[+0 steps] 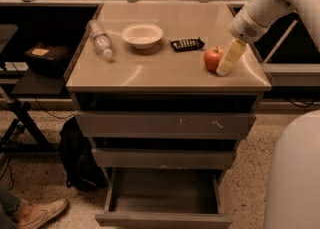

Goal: Place apple into bottom drawer

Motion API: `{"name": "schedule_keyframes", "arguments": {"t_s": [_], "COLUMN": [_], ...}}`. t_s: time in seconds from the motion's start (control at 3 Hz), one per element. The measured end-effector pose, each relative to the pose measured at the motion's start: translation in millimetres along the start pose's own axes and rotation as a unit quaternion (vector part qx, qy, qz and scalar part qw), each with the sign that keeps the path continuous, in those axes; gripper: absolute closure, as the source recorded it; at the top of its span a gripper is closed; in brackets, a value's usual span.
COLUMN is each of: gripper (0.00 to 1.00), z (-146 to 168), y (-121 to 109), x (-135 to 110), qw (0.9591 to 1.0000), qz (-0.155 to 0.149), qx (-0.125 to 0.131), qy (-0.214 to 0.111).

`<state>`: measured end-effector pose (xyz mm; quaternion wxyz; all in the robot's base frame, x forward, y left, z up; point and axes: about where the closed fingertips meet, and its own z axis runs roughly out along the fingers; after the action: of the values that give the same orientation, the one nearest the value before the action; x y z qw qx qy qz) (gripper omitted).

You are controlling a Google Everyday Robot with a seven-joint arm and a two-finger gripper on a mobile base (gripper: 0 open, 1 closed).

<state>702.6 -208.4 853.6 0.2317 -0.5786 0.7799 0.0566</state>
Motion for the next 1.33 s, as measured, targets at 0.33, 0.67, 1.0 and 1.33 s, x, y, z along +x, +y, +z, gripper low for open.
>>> {"name": "schedule_keyframes", "arguments": {"t_s": [0.33,0.67,1.0,1.33], "gripper": [0.0,0.0,0.0,0.01], "z": [5.0,8.6,41.3,42.9], "y": [2.5,5.0,20.6,21.3], "x": [1.7,-1.3,-29.1,-29.3], "qw": [1.0,0.9996,0.9942,0.9941], "qz": [0.0,0.001,-0.012,-0.012], "qx": [-0.005,-0.015,-0.046,-0.048], "qy": [0.002,-0.025,-0.096,-0.096]}}
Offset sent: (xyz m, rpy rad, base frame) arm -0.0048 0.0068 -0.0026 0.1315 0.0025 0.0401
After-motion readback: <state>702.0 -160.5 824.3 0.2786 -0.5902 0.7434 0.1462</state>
